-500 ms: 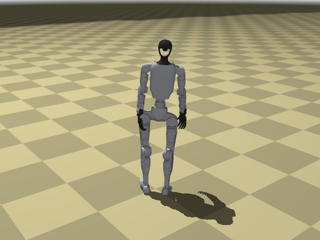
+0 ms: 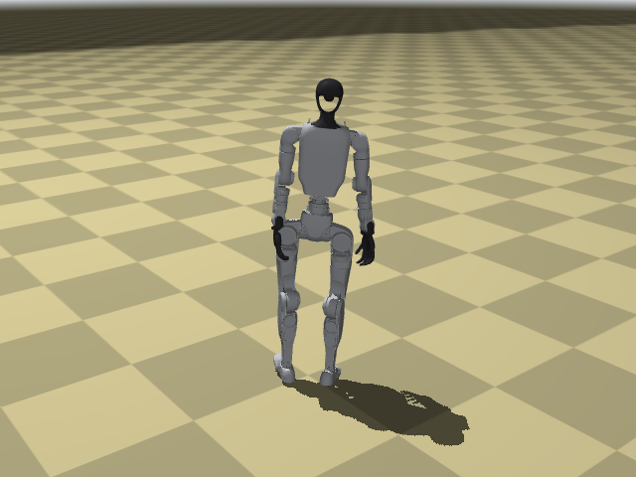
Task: Upper body actions
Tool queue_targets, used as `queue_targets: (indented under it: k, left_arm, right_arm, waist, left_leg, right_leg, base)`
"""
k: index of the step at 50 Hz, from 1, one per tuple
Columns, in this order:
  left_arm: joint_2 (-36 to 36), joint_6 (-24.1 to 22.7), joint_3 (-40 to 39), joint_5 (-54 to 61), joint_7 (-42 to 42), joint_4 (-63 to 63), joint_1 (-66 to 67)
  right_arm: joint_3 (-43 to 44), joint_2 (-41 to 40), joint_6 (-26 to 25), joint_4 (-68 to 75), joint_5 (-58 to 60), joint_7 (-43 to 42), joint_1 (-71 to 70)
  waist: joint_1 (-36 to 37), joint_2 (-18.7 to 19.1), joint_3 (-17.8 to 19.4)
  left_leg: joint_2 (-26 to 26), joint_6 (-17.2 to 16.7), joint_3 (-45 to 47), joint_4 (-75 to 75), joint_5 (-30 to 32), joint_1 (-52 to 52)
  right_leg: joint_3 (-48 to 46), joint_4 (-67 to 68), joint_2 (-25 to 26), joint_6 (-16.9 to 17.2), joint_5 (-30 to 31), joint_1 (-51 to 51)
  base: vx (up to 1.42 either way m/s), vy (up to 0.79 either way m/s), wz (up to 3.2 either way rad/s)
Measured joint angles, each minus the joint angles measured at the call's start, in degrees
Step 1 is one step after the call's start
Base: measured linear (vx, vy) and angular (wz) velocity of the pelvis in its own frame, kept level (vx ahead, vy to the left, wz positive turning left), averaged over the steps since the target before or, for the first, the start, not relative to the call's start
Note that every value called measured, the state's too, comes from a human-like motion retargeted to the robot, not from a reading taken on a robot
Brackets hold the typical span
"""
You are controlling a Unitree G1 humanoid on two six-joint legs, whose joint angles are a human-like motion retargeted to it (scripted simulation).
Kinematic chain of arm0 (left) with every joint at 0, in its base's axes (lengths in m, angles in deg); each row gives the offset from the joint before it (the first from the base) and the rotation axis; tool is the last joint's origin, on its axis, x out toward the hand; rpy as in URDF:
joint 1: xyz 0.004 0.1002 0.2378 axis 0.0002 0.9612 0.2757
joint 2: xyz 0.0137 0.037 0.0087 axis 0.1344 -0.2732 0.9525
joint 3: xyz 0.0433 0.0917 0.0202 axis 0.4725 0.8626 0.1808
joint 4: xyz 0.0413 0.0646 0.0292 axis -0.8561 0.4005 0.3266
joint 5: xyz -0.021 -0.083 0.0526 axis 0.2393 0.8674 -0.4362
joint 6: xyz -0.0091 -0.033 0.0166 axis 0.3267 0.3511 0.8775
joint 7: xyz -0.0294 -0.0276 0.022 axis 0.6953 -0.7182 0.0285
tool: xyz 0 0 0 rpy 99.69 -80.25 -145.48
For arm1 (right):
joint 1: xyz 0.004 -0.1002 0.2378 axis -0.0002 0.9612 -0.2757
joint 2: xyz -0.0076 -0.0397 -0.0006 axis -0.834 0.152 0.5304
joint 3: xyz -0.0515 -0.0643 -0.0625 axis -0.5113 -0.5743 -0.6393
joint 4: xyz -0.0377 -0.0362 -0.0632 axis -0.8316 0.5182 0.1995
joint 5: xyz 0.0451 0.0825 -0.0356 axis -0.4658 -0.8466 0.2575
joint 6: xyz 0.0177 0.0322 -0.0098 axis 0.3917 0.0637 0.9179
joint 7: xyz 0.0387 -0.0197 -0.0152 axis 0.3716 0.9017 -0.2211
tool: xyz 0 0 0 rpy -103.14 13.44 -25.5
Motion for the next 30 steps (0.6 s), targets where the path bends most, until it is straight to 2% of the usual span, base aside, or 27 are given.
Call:
queue_targets:
  k: [12, 22, 30]
  left_arm:
    - [2.1, 3.3, -4.1, 1.6, 0.8, 5.1, 3.9]
    - [1.4, 2.6, -2.1, 1.7, 0.5, -1.4, 1.5]
    - [1.1, 1.5, -0.1, 2.1, 0.0, -6.0, -1.2]
  right_arm:
    - [-3.1, -1.2, 0.3, -0.1, 2.0, -1.3, 0.3]
    - [-4.2, -0.7, -0.4, 0.0, 5.9, -2.8, 0.8]
    - [-2.9, 0.3, 0.1, -1.0, 4.8, -1.9, 0.5]
  waist:
    - [1.1, -0.6, 2.0]
    - [2.8, -1.1, 3.5]
    - [3.5, -1.6, 4.1]
  left_leg:
    - [-1.0, 0.8, 0.6, 0.3, -0.4, 0.1]
    - [-2.3, 1.7, 0.1, 0.7, -0.2, 0.1]
    - [-2.8, 2.4, 0.6, 0.4, 0.0, 0.1]
  right_leg:
    - [0.1, 0.4, -1.3, 0.7, 0.5, -0.1]
    - [-0.8, -0.1, -2.4, 1.4, 0.6, 1.3]
    - [-0.5, 0.5, -3.1, 2.1, 0.6, 1.0]
  base:
    - [-0.05, 0.05, -0.04]
    - [-0.01, 0.0, 0.0]
    - [-0.06, 0.04, -0.04]
